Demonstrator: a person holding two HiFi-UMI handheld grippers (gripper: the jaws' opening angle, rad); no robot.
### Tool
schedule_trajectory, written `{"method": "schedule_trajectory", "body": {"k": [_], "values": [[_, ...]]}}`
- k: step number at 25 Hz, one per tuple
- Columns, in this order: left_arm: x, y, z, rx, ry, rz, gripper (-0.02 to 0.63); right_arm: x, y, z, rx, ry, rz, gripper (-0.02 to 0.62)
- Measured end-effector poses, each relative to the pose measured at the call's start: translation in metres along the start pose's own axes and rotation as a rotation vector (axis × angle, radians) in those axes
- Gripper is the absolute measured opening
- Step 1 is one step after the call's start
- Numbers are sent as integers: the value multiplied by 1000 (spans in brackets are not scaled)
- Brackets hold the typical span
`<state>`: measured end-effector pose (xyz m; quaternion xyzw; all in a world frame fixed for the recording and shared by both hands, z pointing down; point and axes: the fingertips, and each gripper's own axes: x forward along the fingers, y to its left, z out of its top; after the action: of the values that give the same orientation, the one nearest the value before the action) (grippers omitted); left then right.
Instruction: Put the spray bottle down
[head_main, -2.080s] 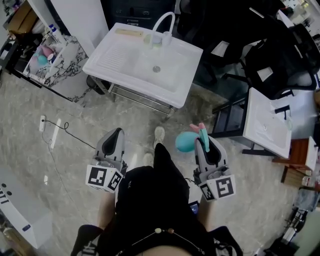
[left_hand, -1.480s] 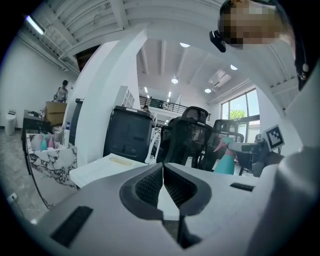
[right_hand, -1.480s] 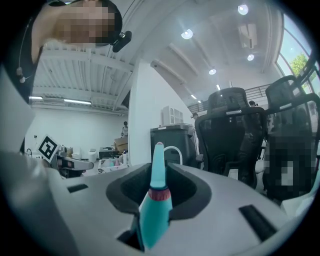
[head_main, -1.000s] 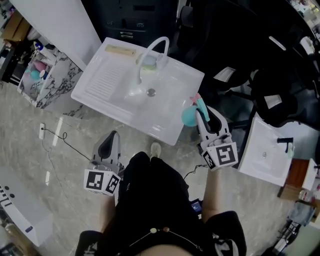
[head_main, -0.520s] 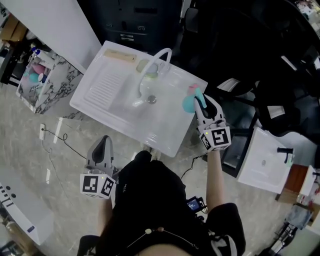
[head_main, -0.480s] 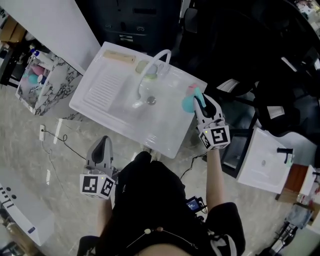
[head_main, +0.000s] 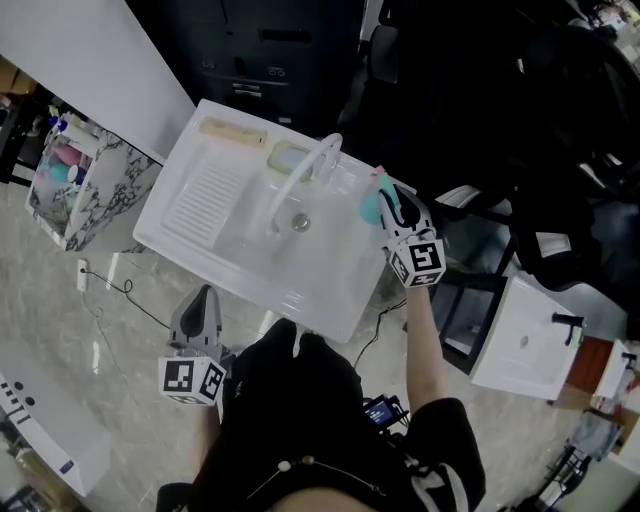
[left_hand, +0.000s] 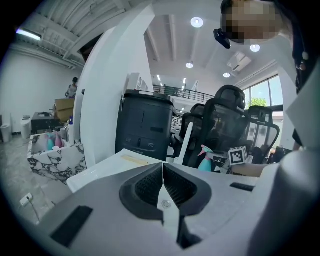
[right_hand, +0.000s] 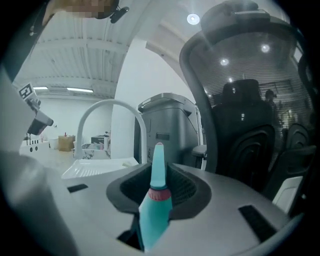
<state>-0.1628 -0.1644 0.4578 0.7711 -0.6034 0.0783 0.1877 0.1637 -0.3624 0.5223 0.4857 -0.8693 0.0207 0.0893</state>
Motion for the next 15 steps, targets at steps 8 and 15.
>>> {"method": "schedule_trajectory", "body": {"k": [8, 15], "values": [[16, 21, -2, -19, 34, 39, 8, 33, -13, -10, -9, 7, -4, 100], [30, 25, -3, -5, 55, 27, 8, 50, -16, -17, -14, -6, 9, 101]]}}
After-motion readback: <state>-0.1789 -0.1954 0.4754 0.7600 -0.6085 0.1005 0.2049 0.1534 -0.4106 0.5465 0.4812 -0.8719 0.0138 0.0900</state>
